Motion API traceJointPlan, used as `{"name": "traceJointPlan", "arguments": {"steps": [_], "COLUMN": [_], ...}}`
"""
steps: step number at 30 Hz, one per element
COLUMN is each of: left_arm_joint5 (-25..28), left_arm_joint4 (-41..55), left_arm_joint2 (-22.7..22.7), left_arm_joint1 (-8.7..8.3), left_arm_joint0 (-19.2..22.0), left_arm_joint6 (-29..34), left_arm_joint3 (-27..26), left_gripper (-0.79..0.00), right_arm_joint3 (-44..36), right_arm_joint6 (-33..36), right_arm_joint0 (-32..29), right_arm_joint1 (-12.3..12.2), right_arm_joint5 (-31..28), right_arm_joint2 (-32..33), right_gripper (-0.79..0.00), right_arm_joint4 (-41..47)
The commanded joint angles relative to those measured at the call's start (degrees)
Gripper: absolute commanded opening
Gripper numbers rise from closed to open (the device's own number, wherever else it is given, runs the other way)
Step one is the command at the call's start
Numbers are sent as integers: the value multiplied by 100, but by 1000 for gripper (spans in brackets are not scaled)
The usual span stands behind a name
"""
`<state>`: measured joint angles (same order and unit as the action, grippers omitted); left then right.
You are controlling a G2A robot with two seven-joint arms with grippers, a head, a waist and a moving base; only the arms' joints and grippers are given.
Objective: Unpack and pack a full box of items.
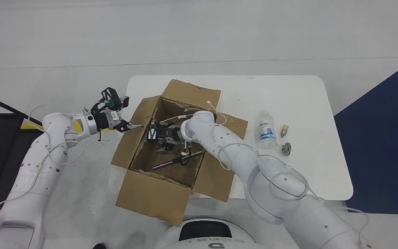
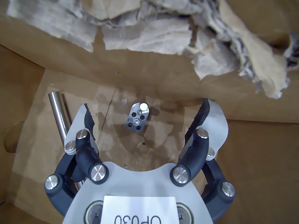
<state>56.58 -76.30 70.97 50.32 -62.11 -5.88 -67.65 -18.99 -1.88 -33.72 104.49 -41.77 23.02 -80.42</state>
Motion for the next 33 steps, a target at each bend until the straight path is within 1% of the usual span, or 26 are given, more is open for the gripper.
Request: {"name": "traceJointPlan", "arguments": {"steps": [1, 5, 9, 10, 11, 12, 13, 17, 20, 24, 28, 29, 33], "left_arm_joint5": [0, 0, 0, 0, 0, 0, 0, 0, 0, 0, 0, 0, 0], "left_arm_joint4": [0, 0, 0, 0, 0, 0, 0, 0, 0, 0, 0, 0, 0], "left_arm_joint2": [0, 0, 0, 0, 0, 0, 0, 0, 0, 0, 0, 0, 0], "left_arm_joint1": [0, 0, 0, 0, 0, 0, 0, 0, 0, 0, 0, 0, 0], "left_arm_joint0": [0, 0, 0, 0, 0, 0, 0, 0, 0, 0, 0, 0, 0], "left_arm_joint6": [0, 0, 0, 0, 0, 0, 0, 0, 0, 0, 0, 0, 0], "left_arm_joint3": [0, 0, 0, 0, 0, 0, 0, 0, 0, 0, 0, 0, 0], "left_gripper": [0, 0, 0, 0, 0, 0, 0, 0, 0, 0, 0, 0, 0], "right_arm_joint3": [-60, -139, -178, -192, -212, -233, -255, -422, -493, -559, -539, -517, -385], "right_arm_joint6": [66, 298, 425, 459, 491, 541, 613, 1039, 1151, 1243, 1419, 1489, 1734], "right_arm_joint0": [-24, -42, 5, 26, 33, 29, 21, -35, -66, -107, -118, -111, -73], "right_arm_joint1": [-12, -16, -50, -66, -82, -97, -110, -120, -136, -144, -119, -105, -31], "right_arm_joint5": [-75, -112, 154, 161, 144, 136, 114, -24, -215, -290, -310, -328, -422], "right_arm_joint2": [15, 54, 159, 191, 217, 240, 262, 307, 326, 344, 356, 358, 374], "right_gripper": [-46, -132, -126, -139, -157, -157, -139, -151, -206, -289, -394, -385, -409], "right_arm_joint4": [21, 74, 149, 179, 200, 222, 251, 358, 398, 419, 466, 492, 631]}}
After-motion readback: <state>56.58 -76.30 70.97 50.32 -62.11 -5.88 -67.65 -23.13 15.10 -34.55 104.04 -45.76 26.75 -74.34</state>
